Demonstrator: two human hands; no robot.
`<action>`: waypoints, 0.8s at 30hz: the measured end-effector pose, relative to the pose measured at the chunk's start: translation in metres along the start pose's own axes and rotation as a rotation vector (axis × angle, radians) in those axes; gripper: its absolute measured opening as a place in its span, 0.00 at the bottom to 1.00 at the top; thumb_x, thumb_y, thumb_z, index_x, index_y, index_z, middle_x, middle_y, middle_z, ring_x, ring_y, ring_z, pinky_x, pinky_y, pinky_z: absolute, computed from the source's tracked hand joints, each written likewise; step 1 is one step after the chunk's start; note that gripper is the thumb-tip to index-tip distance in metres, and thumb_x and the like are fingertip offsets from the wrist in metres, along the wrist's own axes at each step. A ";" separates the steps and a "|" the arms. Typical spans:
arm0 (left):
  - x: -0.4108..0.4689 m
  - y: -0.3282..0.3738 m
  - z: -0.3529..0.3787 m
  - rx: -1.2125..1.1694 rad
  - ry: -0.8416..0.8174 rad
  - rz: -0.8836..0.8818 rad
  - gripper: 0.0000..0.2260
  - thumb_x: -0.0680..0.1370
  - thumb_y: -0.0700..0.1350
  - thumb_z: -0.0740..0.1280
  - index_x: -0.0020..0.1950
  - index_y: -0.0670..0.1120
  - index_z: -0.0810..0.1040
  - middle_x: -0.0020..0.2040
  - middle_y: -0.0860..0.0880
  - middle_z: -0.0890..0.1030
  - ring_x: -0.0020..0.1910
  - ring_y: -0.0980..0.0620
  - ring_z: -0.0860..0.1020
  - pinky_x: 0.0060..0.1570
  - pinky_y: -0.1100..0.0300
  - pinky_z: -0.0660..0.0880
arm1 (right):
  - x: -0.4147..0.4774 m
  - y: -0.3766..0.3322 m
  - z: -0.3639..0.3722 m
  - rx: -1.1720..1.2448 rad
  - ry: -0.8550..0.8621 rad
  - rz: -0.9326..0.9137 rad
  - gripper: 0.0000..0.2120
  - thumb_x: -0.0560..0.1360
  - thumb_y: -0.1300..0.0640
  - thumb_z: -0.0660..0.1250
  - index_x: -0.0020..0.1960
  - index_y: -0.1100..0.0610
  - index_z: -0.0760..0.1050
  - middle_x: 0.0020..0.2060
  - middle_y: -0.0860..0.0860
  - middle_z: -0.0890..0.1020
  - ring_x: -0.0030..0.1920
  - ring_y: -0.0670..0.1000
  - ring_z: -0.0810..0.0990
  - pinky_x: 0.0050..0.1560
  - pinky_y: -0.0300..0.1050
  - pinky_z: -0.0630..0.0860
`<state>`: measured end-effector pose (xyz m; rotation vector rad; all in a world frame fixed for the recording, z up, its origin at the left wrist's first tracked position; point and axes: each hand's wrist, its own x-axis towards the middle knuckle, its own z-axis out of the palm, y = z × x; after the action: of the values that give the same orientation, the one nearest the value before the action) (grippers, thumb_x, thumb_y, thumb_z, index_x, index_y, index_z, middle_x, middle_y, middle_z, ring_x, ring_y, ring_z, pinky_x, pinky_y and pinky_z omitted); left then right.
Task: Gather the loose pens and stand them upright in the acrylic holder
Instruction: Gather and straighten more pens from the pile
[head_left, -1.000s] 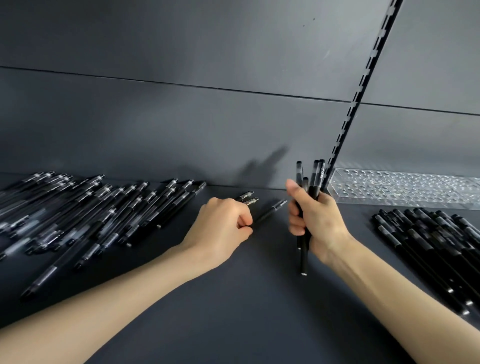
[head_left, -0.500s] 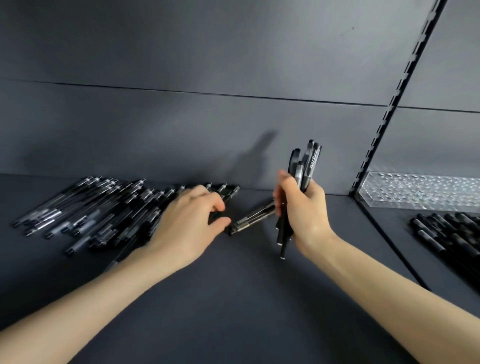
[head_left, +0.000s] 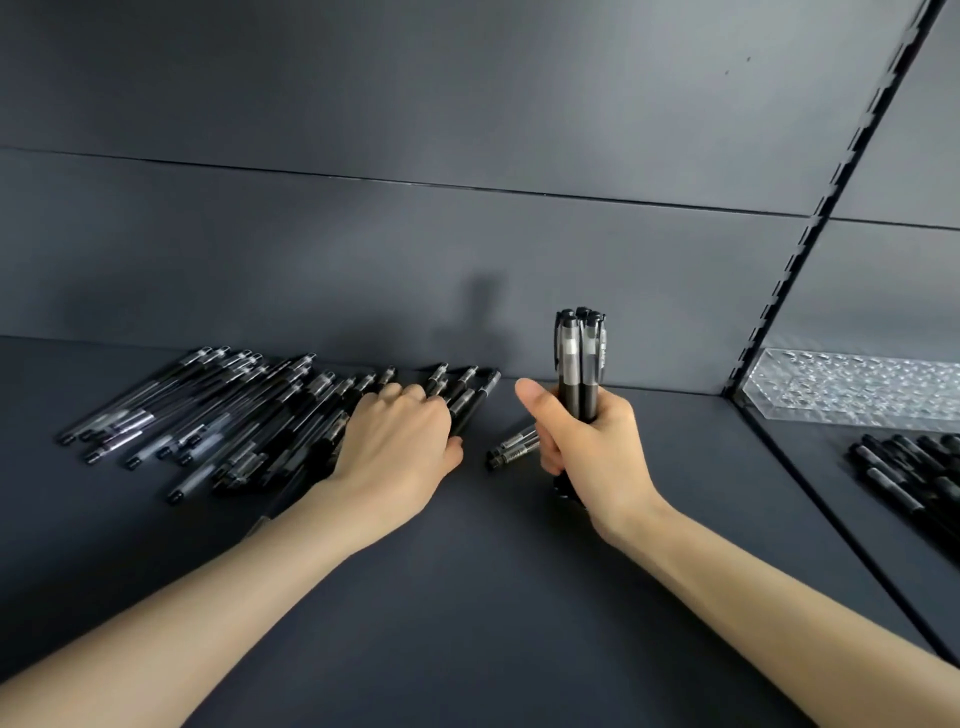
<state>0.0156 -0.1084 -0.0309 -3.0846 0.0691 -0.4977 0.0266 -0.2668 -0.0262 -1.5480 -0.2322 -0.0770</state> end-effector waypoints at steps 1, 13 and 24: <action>-0.001 0.000 -0.001 -0.006 0.000 -0.006 0.13 0.80 0.54 0.59 0.53 0.46 0.76 0.54 0.48 0.77 0.57 0.47 0.73 0.53 0.58 0.66 | 0.001 0.000 0.000 0.018 0.003 0.039 0.18 0.75 0.54 0.69 0.33 0.60 0.65 0.24 0.53 0.63 0.24 0.50 0.59 0.26 0.44 0.59; -0.010 -0.013 -0.014 -0.802 -0.095 0.079 0.11 0.74 0.55 0.68 0.39 0.48 0.78 0.34 0.55 0.75 0.30 0.59 0.70 0.34 0.67 0.66 | 0.013 -0.001 -0.002 0.110 0.042 0.209 0.12 0.75 0.55 0.69 0.37 0.60 0.72 0.24 0.51 0.68 0.21 0.48 0.64 0.24 0.40 0.64; -0.007 -0.017 -0.013 -0.149 -0.078 -0.007 0.09 0.79 0.54 0.61 0.44 0.50 0.71 0.43 0.55 0.72 0.45 0.52 0.72 0.42 0.61 0.63 | 0.014 0.002 -0.004 0.172 -0.053 0.186 0.08 0.78 0.57 0.65 0.43 0.61 0.75 0.25 0.50 0.70 0.23 0.48 0.66 0.28 0.42 0.69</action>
<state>0.0060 -0.0908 -0.0205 -3.2472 0.0996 -0.3890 0.0406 -0.2691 -0.0252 -1.3946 -0.1324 0.1281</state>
